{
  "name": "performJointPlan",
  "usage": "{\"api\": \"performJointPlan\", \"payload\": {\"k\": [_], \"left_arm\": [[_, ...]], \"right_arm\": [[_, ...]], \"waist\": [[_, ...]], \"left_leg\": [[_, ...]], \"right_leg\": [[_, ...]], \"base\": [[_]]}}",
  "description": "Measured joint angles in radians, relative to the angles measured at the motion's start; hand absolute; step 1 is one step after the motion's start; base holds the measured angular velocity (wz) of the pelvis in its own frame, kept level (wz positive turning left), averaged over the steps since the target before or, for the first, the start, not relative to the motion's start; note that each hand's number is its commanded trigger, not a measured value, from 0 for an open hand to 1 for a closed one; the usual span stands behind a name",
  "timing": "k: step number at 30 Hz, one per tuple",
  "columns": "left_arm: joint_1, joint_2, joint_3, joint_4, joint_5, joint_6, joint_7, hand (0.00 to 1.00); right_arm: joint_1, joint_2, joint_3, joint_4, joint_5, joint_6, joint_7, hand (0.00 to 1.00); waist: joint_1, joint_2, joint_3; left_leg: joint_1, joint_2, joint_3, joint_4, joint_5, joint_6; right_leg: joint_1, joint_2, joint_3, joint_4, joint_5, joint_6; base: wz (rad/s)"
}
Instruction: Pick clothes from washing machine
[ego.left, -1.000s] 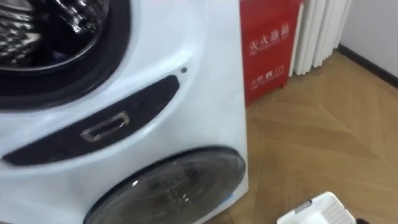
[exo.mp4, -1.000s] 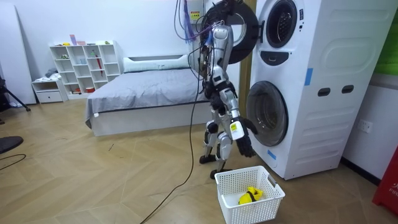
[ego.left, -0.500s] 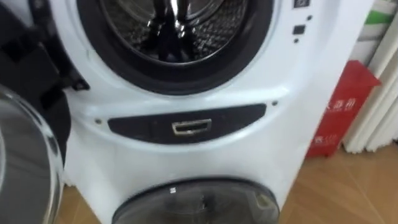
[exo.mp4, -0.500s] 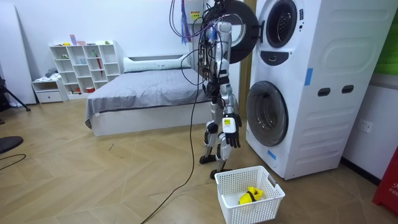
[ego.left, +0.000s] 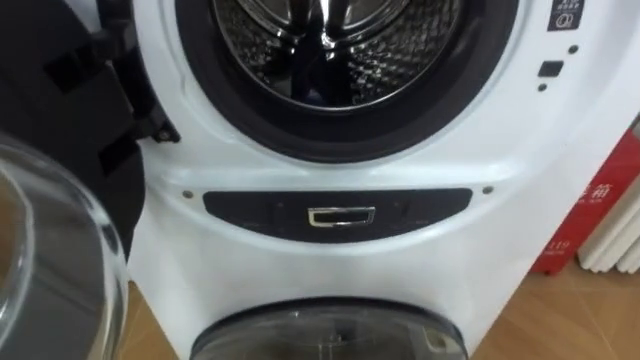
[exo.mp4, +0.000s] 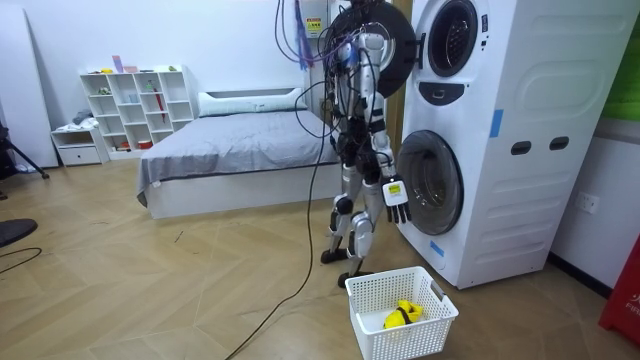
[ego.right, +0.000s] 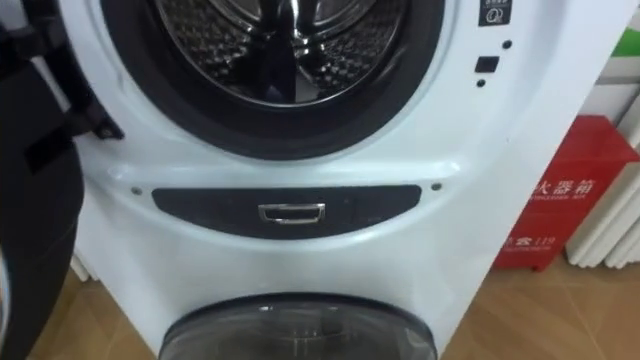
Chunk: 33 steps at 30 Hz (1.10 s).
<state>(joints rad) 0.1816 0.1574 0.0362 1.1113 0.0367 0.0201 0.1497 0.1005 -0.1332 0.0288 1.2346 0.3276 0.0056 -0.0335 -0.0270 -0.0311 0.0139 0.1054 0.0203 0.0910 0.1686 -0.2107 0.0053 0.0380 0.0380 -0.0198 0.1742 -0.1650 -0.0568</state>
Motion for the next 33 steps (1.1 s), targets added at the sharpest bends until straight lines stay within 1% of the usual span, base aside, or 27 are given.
{"api": "performJointPlan", "payload": {"k": [3, 5, 7, 8, 9, 10, 12, 13, 14, 15, 17, 18, 19, 20, 21, 22, 23, 24, 25, 26, 27, 28, 29, 30, 31, 32, 33], "left_arm": [[0.013, -0.002, 0.016, -0.007, 0.037, 0.001, 0.000, 0.00], [0.025, 0.002, 0.039, -0.010, 0.057, 0.001, 0.003, 0.00], [0.034, 0.004, 0.039, -0.010, 0.085, 0.002, 0.006, 0.00], [0.032, 0.004, 0.038, -0.012, 0.096, 0.003, 0.006, 0.00], [0.032, 0.003, 0.038, -0.013, 0.100, 0.003, 0.003, 0.00], [0.029, 0.000, 0.039, -0.014, 0.107, 0.005, -0.006, 0.00], [0.019, -0.012, 0.041, -0.014, 0.118, 0.010, -0.007, 0.00], [0.022, -0.023, 0.039, -0.014, 0.124, 0.017, -0.009, 0.00], [0.022, -0.029, 0.038, -0.015, 0.123, 0.019, -0.013, 0.00], [0.021, -0.028, 0.038, -0.020, 0.120, 0.019, -0.014, 0.00], [-0.011, -0.025, 0.038, -0.035, 0.102, 0.015, -0.014, 0.00], [-0.015, -0.026, 0.035, -0.035, 0.099, 0.013, -0.014, 0.00], [-0.035, -0.029, 0.024, -0.035, 0.095, 0.006, -0.012, 0.00], [-0.062, -0.032, 0.008, -0.040, 0.085, 0.000, -0.012, 0.00], [-0.071, -0.032, -0.004, -0.039, 0.080, -0.002, -0.012, 0.00], [-0.089, -0.032, -0.023, -0.039, 0.075, -0.005, -0.014, 0.00], [-0.104, -0.033, -0.039, -0.040, 0.076, -0.007, -0.016, 0.00], [-0.112, -0.033, -0.042, -0.041, 0.076, -0.008, -0.018, 0.00], [-0.121, -0.033, -0.043, -0.041, 0.077, -0.018, -0.025, 0.00], [-0.126, -0.033, -0.044, -0.040, 0.085, -0.027, -0.025, 0.00], [-0.126, -0.033, -0.047, -0.040, 0.085, -0.029, -0.025, 0.00], [-0.125, -0.032, -0.049, -0.037, 0.084, -0.033, -0.026, 0.00], [-0.121, -0.033, -0.050, -0.029, 0.084, -0.035, -0.029, 0.00], [-0.120, -0.032, -0.052, -0.028, 0.083, -0.035, -0.030, 0.00], [-0.104, -0.031, -0.051, -0.022, 0.084, -0.037, -0.029, 0.00], [-0.084, -0.030, -0.048, -0.012, 0.081, -0.038, -0.028, 0.00], [-0.071, -0.029, -0.049, -0.011, 0.074, -0.038, -0.027, 0.00]], "right_arm": [[-0.001, 0.006, -0.002, 0.000, -0.033, 0.004, 0.014, 0.00], [0.001, 0.006, -0.008, -0.004, -0.064, 0.006, 0.027, 0.00], [0.000, 0.005, -0.014, -0.007, -0.077, 0.007, 0.035, 0.00], [-0.003, 0.003, -0.014, -0.004, -0.088, 0.004, 0.037, 0.00], [-0.002, 0.002, -0.014, -0.005, -0.094, 0.002, 0.036, 0.00], [0.000, -0.002, -0.022, -0.005, -0.099, -0.003, 0.036, 0.00], [0.002, -0.010, -0.034, -0.003, -0.102, -0.005, 0.034, 0.00], [0.011, -0.023, -0.036, -0.008, -0.109, -0.004, 0.031, 0.00], [0.020, -0.028, -0.050, -0.018, -0.119, -0.004, 0.026, 0.00], [0.020, -0.027, -0.050, -0.019, -0.116, -0.004, 0.023, 0.00], [0.018, -0.025, -0.049, -0.026, -0.107, -0.008, 0.031, 0.00], [0.018, -0.025, -0.049, -0.028, -0.108, -0.012, 0.033, 0.00], [0.018, -0.025, -0.051, -0.031, -0.108, -0.020, 0.032, 0.00], [0.018, -0.026, -0.051, -0.033, -0.107, -0.027, 0.026, 0.00], [0.017, -0.027, -0.051, -0.035, -0.107, -0.029, 0.024, 0.00], [0.015, -0.027, -0.052, -0.036, -0.107, -0.032, 0.020, 0.00], [-0.001, -0.027, -0.053, -0.037, -0.107, -0.035, 0.018, 0.00], [-0.003, -0.027, -0.054, -0.037, -0.106, -0.035, 0.017, 0.00], [-0.004, -0.026, -0.058, -0.038, -0.108, -0.035, 0.017, 0.00], [-0.007, -0.021, -0.063, -0.044, -0.108, -0.035, 0.013, 0.00], [-0.008, -0.021, -0.063, -0.047, -0.107, -0.035, 0.013, 0.00], [-0.006, -0.017, -0.066, -0.055, -0.105, -0.035, 0.014, 0.00], [-0.003, -0.016, -0.073, -0.060, -0.109, -0.035, 0.015, 0.00], [-0.001, -0.016, -0.072, -0.061, -0.108, -0.035, 0.014, 0.00], [0.002, -0.015, -0.071, -0.069, -0.105, -0.035, 0.016, 0.00], [0.005, -0.016, -0.072, -0.070, -0.101, -0.035, 0.019, 0.00], [0.004, -0.017, -0.072, -0.070, -0.099, -0.035, 0.021, 0.00]], "waist": [[0.011, -0.003, -0.0023], [0.007, 0.001, -0.0003], [0.006, 0.007, -0.0010], [0.006, 0.011, -0.0033], [0.005, 0.015, -0.0058], [0.003, 0.026, -0.0080], [0.003, 0.036, -0.0047], [0.002, 0.054, -0.0006], [-0.008, 0.067, -0.0068], [-0.014, 0.069, -0.0063], [-0.024, 0.068, -0.0062], [-0.024, 0.067, -0.0053], [-0.028, 0.068, -0.0046], [-0.034, 0.068, -0.0026], [-0.030, 0.069, -0.0017], [-0.028, 0.076, -0.0014], [-0.032, 0.081, -0.0010], [-0.032, 0.080, 0.0007], [-0.033, 0.080, 0.0021], [-0.030, 0.076, 0.0031], [-0.031, 0.075, 0.0025], [-0.034, 0.067, 0.0005], [-0.034, 0.064, -0.0012], [-0.032, 0.060, -0.0019], [-0.026, 0.052, -0.0044], [-0.022, 0.048, -0.0036], [-0.022, 0.045, -0.0035]], "left_leg": [[-0.020, 0.021, 0.002, 0.069, -0.041, -0.012], [-0.070, 0.046, -0.012, 0.190, -0.089, -0.025], [-0.106, 0.062, -0.018, 0.285, -0.104, -0.037], [-0.140, 0.071, -0.035, 0.356, -0.105, -0.038], [-0.159, 0.075, -0.045, 0.388, -0.104, -0.038], [-0.193, 0.084, -0.070, 0.446, -0.105, -0.039], [-0.228, 0.095, -0.094, 0.554, -0.101, -0.040], [-0.236, 0.108, -0.108, 0.682, -0.087, -0.043], [-0.208, 0.110, -0.112, 0.774, -0.055, -0.049], [-0.182, 0.107, -0.112, 0.786, -0.043, -0.056], [-0.088, 0.106, -0.116, 0.750, -0.018, -0.088], [-0.068, 0.106, -0.123, 0.728, -0.021, -0.092], [-0.026, 0.108, -0.139, 0.674, -0.024, -0.093], [0.018, 0.107, -0.159, 0.595, -0.042, -0.117], [0.038, 0.108, -0.161, 0.551, -0.064, -0.128], [0.065, 0.110, -0.167, 0.474, -0.115, -0.128], [0.072, 0.115, -0.181, 0.416, -0.156, -0.119], [0.077, 0.116, -0.182, 0.386, -0.172, -0.117], [0.086, 0.118, -0.182, 0.318, -0.199, -0.112], [0.099, 0.120, -0.180, 0.234, -0.218, -0.095], [0.099, 0.117, -0.179, 0.199, -0.222, -0.088], [0.093, 0.100, -0.173, 0.148, -0.226, -0.078], [0.075, 0.084, -0.168, 0.130, -0.223, -0.049], [0.063, 0.073, -0.160, 0.129, -0.215, -0.028], [0.041, 0.050, -0.133, 0.128, -0.198, 0.002], [0.027, 0.033, -0.111, 0.131, -0.177, 0.020], [0.020, 0.022, -0.099, 0.134, -0.168, 0.028]], "right_leg": [[0.000, 0.019, -0.008, 0.018, -0.012, -0.013], [-0.007, 0.038, -0.017, 0.056, -0.032, -0.027], [-0.010, 0.051, -0.013, 0.079, -0.043, -0.039], [-0.012, 0.053, -0.015, 0.086, -0.045, -0.047], [-0.014, 0.058, -0.020, 0.086, -0.044, -0.052], [-0.019, 0.068, -0.028, 0.086, -0.042, -0.063], [-0.021, 0.079, -0.039, 0.107, -0.051, -0.082], [-0.021, 0.093, -0.038, 0.126, -0.063, -0.090], [-0.021, 0.103, -0.039, 0.150, -0.075, -0.094], [-0.023, 0.104, -0.040, 0.162, -0.080, -0.096], [-0.056, 0.109, -0.041, 0.200, -0.084, -0.101], [-0.066, 0.108, -0.049, 0.206, -0.084, -0.102], [-0.087, 0.107, -0.062, 0.223, -0.083, -0.102], [-0.114, 0.108, -0.070, 0.244, -0.082, -0.102], [-0.130, 0.109, -0.073, 0.252, -0.082, -0.101], [-0.161, 0.108, -0.080, 0.263, -0.077, -0.098], [-0.185, 0.107, -0.095, 0.260, -0.060, -0.094], [-0.198, 0.106, -0.099, 0.259, -0.051, -0.092], [-0.216, 0.104, -0.106, 0.256, -0.029, -0.087], [-0.242, 0.099, -0.107, 0.256, -0.005, -0.078], [-0.257, 0.095, -0.108, 0.255, 0.009, -0.073], [-0.285, 0.081, -0.110, 0.253, 0.038, -0.061], [-0.294, 0.066, -0.110, 0.227, 0.080, -0.047], [-0.295, 0.059, -0.105, 0.207, 0.107, -0.041], [-0.290, 0.045, -0.089, 0.150, 0.166, -0.025], [-0.273, 0.027, -0.087, 0.080, 0.229, -0.014], [-0.262, 0.016, -0.089, 0.047, 0.260, 0.001]], "base": [[-0.03], [0.04], [-0.03], [-0.06], [0.04], [0.09], [0.02], [0.00], [0.00], [0.08], [0.02], [0.11], [0.19], [0.16], [0.07], [0.11], [0.13], [0.16], [0.09], [0.07], [0.06], [0.08], [0.06], [-0.09], [-0.28], [-0.32], [-0.31]]}}
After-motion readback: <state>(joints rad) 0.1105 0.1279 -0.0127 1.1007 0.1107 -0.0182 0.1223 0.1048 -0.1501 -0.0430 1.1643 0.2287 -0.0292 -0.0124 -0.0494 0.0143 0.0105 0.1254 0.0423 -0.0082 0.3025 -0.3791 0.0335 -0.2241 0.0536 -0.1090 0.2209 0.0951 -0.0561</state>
